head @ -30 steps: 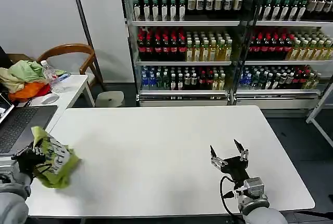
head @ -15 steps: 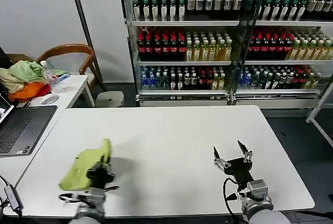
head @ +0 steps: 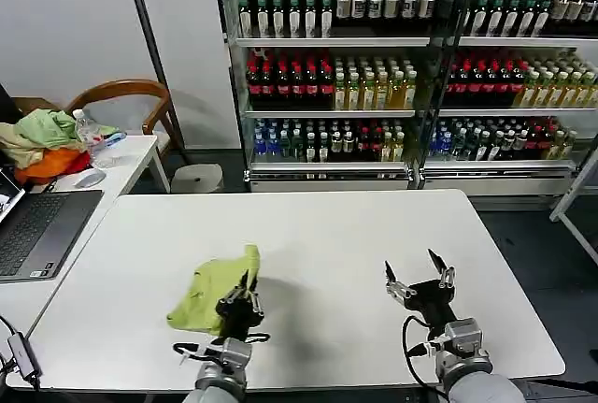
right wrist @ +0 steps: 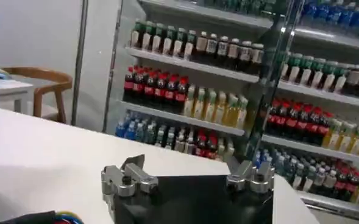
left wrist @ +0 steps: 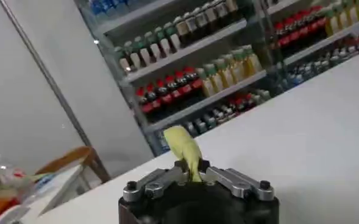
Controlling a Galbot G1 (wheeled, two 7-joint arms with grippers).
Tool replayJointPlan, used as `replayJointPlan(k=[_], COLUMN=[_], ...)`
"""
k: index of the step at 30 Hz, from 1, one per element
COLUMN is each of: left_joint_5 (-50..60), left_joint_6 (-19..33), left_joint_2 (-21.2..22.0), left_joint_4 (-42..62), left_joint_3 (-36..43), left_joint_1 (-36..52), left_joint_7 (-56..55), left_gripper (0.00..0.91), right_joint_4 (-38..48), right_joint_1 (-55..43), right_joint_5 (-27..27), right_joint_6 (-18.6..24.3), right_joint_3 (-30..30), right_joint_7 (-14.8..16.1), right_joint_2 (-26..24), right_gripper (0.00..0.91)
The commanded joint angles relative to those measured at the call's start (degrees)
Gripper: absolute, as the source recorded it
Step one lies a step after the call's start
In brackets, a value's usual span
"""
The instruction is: Fold and organize the clothes.
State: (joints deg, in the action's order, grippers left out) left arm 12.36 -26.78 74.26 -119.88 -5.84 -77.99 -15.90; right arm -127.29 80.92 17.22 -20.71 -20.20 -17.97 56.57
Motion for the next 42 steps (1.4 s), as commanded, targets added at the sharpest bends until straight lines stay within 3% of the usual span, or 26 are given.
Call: replayJointPlan(k=[1,6,11,19,23,32,42], left_joint_5=[-22.3,-27.1,-26.8,-30.0,-32.0,-31.0,-30.0], left_joint_6=[1.9,8.3,11.6,16.0,16.4,16.7,16.4], left_joint_2=[3.3,2.8,1.6,-8.2,-11.4,-11.4,-9.7], left_joint_4=[3.1,1.9,-2.1,0.4,0.8,0.9,2.3], left_joint_3=[2.9,2.5,-0.1,-23.1,-28.5,-31.8,-30.0], left_joint_1=[7.1,7.7,7.9,3.5,-1.1,-4.5,-3.5], left_joint_7=[0.0,2.6,4.1,9.3,9.7,9.6,9.3], left_gripper=[0.907,0.907,0.907,0.907,0.907,0.907,0.907], right_joint_4=[0.4,1.6,2.2,2.0,4.3,12.2,19.4], right_joint_1=[-1.9,-3.3,-4.3,-5.1,-7.5,-13.3,-18.8], right_joint_5=[0.3,0.9,0.8,6.6,12.2,15.9,23.0], right_joint_6=[0.0,-0.1,-0.3,-2.2,-3.8,-4.1,-6.5], right_joint_3=[-0.6,-0.4,1.0,8.0,13.0,22.3,26.1], right_joint_7=[0.7,0.7,0.8,-0.7,-1.6,0.7,-0.9], right_joint_2=[-0.4,-0.5,0.5,2.3,4.4,9.1,12.7], right_gripper=[0.907,0.907,0.907,0.907,0.907,0.907,0.907])
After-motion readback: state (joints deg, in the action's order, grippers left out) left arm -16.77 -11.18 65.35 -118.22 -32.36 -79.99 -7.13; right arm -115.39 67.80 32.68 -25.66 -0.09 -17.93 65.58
